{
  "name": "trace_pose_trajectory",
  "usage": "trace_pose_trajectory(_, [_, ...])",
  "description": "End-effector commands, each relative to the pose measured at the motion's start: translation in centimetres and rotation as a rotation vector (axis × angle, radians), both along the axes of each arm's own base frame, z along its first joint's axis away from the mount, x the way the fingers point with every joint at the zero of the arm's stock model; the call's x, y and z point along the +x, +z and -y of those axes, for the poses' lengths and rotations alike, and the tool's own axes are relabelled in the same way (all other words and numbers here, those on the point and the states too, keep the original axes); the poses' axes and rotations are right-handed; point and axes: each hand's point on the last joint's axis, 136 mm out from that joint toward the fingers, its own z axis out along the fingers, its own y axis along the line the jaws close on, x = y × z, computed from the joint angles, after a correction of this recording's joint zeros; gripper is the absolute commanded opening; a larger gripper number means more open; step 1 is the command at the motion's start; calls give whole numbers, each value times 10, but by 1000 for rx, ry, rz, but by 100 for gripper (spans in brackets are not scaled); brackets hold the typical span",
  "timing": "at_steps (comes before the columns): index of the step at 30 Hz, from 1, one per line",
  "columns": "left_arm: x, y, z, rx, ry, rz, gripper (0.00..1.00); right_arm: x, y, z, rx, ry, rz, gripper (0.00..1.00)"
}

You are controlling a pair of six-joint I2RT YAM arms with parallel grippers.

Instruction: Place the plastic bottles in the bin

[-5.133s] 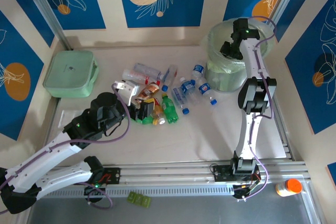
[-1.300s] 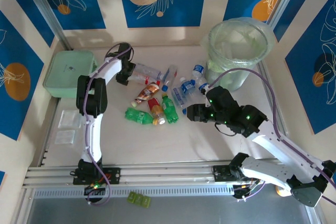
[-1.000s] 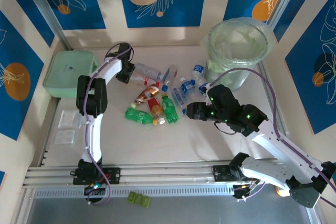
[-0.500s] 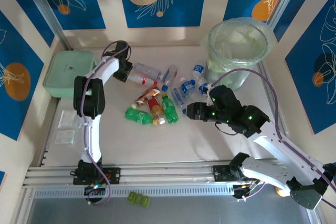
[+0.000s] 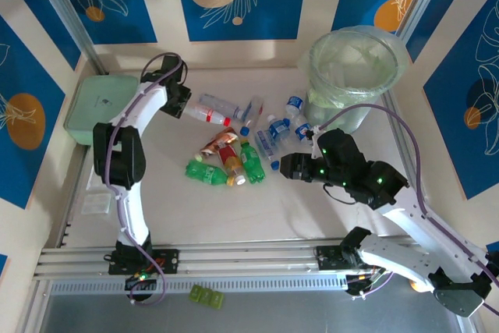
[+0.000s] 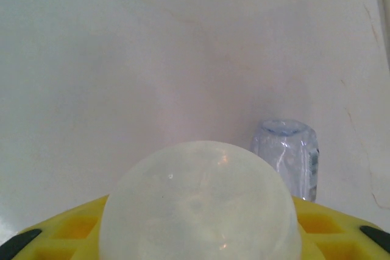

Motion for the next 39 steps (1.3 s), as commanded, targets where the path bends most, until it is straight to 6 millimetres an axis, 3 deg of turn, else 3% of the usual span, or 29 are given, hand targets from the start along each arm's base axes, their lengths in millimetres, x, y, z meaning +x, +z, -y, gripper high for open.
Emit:
trace_pose_trajectory(1, [-21,29,-18,60,-11,5,46,-6,4,3,9,12,1,65])
trace_pose_trajectory(5, [-32,61,-16,75,-81,58,45,-6,14,2,8,38,24,66])
trace_pose_trajectory(11, [-58,96,19,-22,-273,184,45,-5,32,-10,21,101,57,66])
trace_pose_trajectory(16, [-83,131,67,-94,-545,410,43,-1,54,-19,25,132,118,70])
trace_pose_trajectory(21, [-124,195,134,-345,-847,846,48,-11,83,-45,117,293,152,73])
trace_pose_trajectory(26, [-171,252,169,-503,-1039,1136,50,-17,117,-69,286,431,96,85])
trace_pose_trajectory(33, [-216,290,189,-620,-1172,1322,52,-9,138,-93,476,517,34,92])
trace_pose_trajectory(39, [-235,303,197,-676,-1220,1376,53,-3,137,-112,597,585,-19,89])
